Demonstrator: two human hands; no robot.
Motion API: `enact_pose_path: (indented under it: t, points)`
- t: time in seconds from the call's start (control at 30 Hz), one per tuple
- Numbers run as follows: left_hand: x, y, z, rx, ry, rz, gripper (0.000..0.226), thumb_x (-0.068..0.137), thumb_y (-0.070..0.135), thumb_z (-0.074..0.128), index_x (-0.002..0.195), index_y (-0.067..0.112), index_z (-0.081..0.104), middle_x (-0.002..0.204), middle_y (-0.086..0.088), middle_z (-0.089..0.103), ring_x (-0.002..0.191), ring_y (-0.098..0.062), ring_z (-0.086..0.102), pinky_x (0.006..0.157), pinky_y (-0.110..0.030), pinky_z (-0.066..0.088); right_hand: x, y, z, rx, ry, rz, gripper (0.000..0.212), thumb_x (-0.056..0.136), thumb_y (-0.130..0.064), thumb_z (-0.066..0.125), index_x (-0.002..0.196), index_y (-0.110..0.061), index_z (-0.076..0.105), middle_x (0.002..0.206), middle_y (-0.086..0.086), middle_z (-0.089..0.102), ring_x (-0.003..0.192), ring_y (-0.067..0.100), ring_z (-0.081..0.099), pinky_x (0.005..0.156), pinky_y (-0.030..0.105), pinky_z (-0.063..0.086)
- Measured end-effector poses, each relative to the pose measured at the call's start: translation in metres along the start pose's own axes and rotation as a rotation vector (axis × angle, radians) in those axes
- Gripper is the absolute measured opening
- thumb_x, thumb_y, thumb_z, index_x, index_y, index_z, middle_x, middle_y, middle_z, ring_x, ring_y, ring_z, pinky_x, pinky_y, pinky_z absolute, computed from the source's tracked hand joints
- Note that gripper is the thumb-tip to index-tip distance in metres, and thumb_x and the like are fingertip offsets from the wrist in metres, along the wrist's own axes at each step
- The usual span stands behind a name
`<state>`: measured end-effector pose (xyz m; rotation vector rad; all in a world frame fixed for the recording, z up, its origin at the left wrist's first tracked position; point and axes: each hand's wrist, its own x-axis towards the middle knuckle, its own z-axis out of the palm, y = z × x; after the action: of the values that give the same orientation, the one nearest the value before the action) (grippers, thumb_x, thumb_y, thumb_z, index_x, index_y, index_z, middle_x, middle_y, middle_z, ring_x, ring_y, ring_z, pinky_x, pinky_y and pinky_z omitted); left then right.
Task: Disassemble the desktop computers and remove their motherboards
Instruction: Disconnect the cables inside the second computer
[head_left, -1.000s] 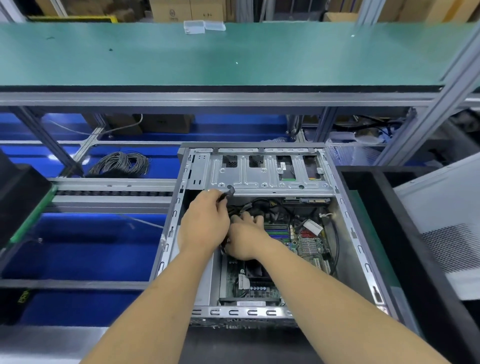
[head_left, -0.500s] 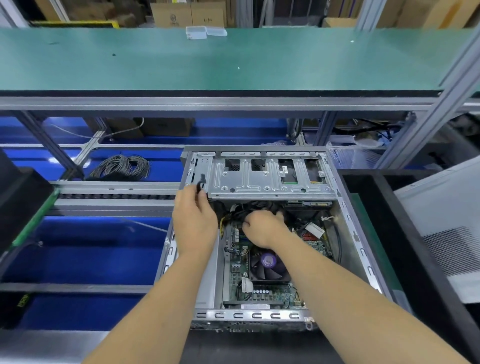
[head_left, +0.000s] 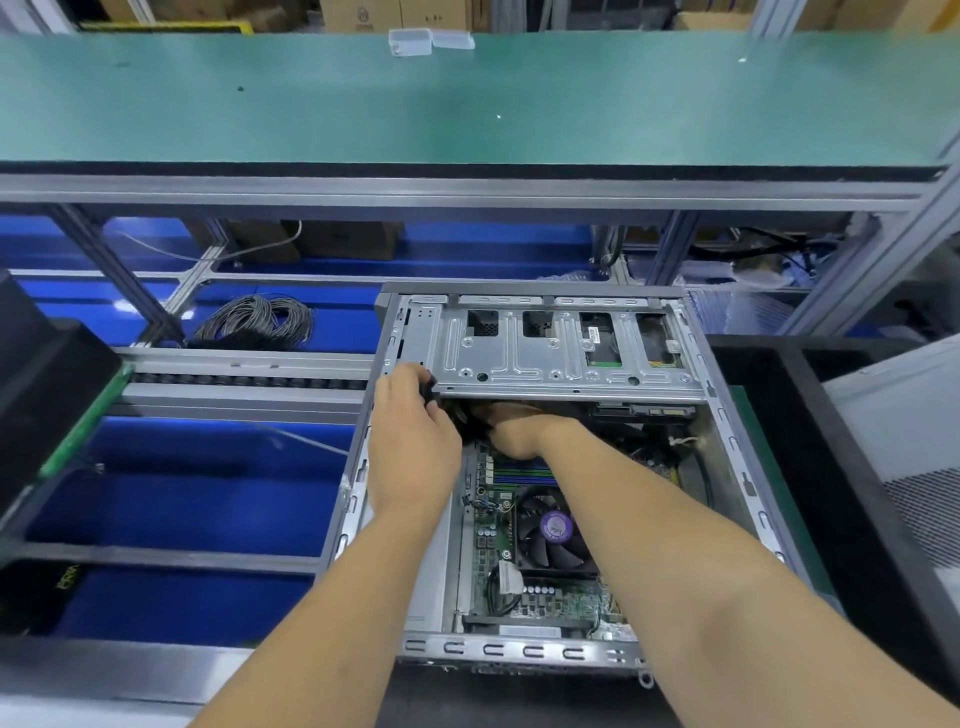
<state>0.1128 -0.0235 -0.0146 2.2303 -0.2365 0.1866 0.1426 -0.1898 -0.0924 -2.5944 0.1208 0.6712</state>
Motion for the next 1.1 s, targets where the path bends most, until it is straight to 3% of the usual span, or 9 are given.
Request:
enact_pose_path:
  t: [0.1,0.23,0.37,0.43,0.53,0.7,0.77,0.9,1.1]
  points:
    - [0.0,0.001,0.0,-0.007,-0.008,-0.018,0.022,0.094,0.002,0.05,0.101,0.023,0.047,0.095,0.002,0.05,0.084,-0.017,0.047,0.071,-0.029,0.035,-0.006,0.008,0.003,0.091,0.097,-0.005,0.035,0.1,-0.019,0.045,0.133,-0.025,0.056,0.131,0.008,0.06,0.113,0.03,0.057,0.096,0.039,0.048]
    - [0.0,0.001,0.001,0.012,-0.027,-0.028,0.018,0.096,0.004,0.051,0.102,0.021,0.049,0.087,0.002,0.051,0.079,-0.019,0.051,0.066,-0.032,0.039,-0.019,0.024,0.013,0.127,0.237,0.064,0.031,0.1,-0.03,0.051,0.128,-0.021,0.06,0.125,0.009,0.063,0.109,0.03,0.059,0.088,0.035,0.049]
    - [0.0,0.0,0.002,0.043,-0.049,-0.026,0.019,0.094,0.001,0.05,0.102,0.018,0.052,0.089,0.0,0.053,0.079,-0.019,0.05,0.066,-0.032,0.037,-0.035,0.027,0.018,0.104,0.174,0.102,0.037,0.1,-0.052,0.045,0.101,-0.021,0.064,0.097,0.003,0.063,0.092,0.026,0.059,0.072,0.035,0.05]
    - [0.001,0.0,0.002,0.051,-0.065,-0.034,0.021,0.093,0.001,0.05,0.105,0.017,0.055,0.093,-0.001,0.055,0.083,-0.02,0.051,0.069,-0.032,0.038,-0.039,0.02,0.017,0.025,0.133,0.075,0.046,0.1,-0.057,0.042,0.113,-0.019,0.065,0.115,0.008,0.065,0.103,0.028,0.06,0.084,0.04,0.052]
    - [0.001,0.0,0.003,0.051,-0.084,-0.046,0.023,0.092,0.002,0.051,0.11,0.015,0.057,0.098,-0.003,0.057,0.088,-0.021,0.054,0.072,-0.032,0.04,-0.041,0.003,0.012,-0.081,0.141,0.059,0.046,0.099,-0.052,0.048,0.134,-0.024,0.058,0.135,0.008,0.056,0.123,0.032,0.052,0.099,0.048,0.046]
    - [0.001,0.0,0.004,0.039,-0.091,-0.048,0.023,0.09,0.007,0.054,0.11,0.019,0.055,0.094,0.0,0.057,0.088,-0.019,0.055,0.072,-0.029,0.039,-0.033,-0.037,0.014,-0.081,0.235,0.158,0.014,0.091,-0.021,0.061,0.08,-0.014,0.055,0.084,0.007,0.059,0.087,0.033,0.062,0.069,0.036,0.048]
    - [0.001,0.001,0.003,0.013,-0.085,-0.049,0.024,0.088,0.007,0.054,0.108,0.02,0.056,0.09,0.001,0.056,0.085,-0.018,0.054,0.071,-0.028,0.04,-0.03,-0.051,0.018,0.0,0.266,0.156,0.005,0.089,-0.009,0.057,0.091,-0.011,0.062,0.095,0.012,0.067,0.09,0.036,0.065,0.068,0.035,0.049]
    - [0.001,0.001,0.003,-0.015,-0.068,-0.058,0.024,0.085,0.007,0.054,0.102,0.025,0.053,0.084,0.007,0.054,0.08,-0.014,0.054,0.066,-0.028,0.038,-0.028,-0.066,0.022,0.085,0.122,0.033,0.023,0.093,-0.002,0.05,0.113,-0.003,0.062,0.106,0.016,0.068,0.089,0.032,0.062,0.067,0.037,0.047]
    - [0.001,0.0,0.004,-0.021,-0.073,-0.063,0.026,0.086,0.009,0.056,0.106,0.025,0.053,0.084,0.008,0.054,0.081,-0.007,0.053,0.063,-0.02,0.036,-0.038,-0.064,0.019,0.297,0.03,-0.097,0.025,0.092,0.01,0.043,0.112,0.008,0.059,0.106,0.027,0.064,0.093,0.035,0.057,0.087,0.05,0.051]
